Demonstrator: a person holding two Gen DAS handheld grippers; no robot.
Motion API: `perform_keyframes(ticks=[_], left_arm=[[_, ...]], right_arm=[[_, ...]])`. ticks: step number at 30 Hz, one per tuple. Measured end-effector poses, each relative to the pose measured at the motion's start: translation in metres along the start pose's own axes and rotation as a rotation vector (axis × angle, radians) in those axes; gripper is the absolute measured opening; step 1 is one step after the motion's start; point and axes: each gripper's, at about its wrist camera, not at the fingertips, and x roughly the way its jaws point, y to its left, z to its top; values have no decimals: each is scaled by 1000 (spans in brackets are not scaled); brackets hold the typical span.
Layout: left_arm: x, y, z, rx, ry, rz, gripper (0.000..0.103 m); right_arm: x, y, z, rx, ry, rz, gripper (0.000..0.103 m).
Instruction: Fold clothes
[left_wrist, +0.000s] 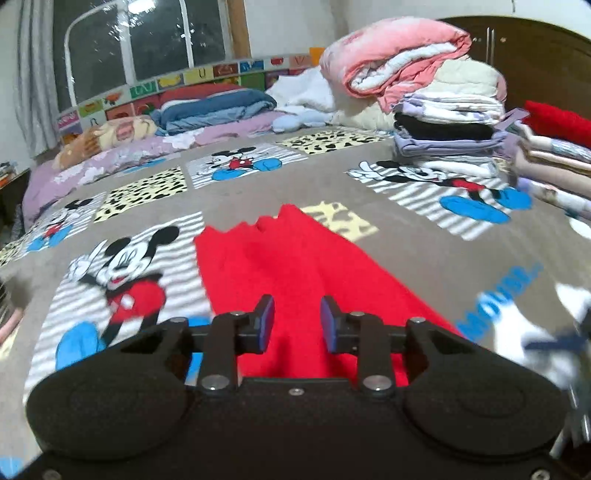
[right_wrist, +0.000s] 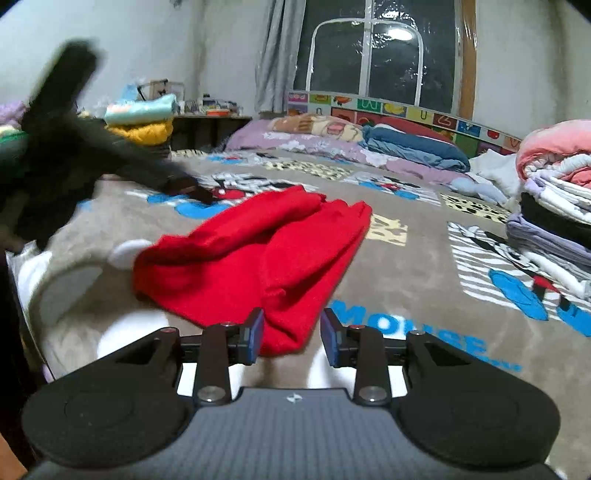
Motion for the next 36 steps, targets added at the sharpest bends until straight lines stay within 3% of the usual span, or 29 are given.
perform_keyframes(ticks=[8, 11, 18, 27, 32, 36], left_arm=[[48, 25, 28, -42, 135, -47, 23], [59, 27, 31, -31, 167, -64, 23], [112, 14, 32, 13, 239, -65, 22], [152, 38, 54, -68, 262, -56, 28], [126, 60, 64, -225, 183, -65, 26], [88, 54, 54, -185, 148, -70, 26]], right_arm=[[35, 61, 34, -227, -80, 82, 35], [66, 78, 49, -281, -65, 119, 38], [118, 69, 45, -142, 53, 207, 39], [123, 61, 43, -74, 82, 249, 40], [121, 61, 42, -66, 74, 251, 40], [115, 71, 40, -84, 61, 235, 39]])
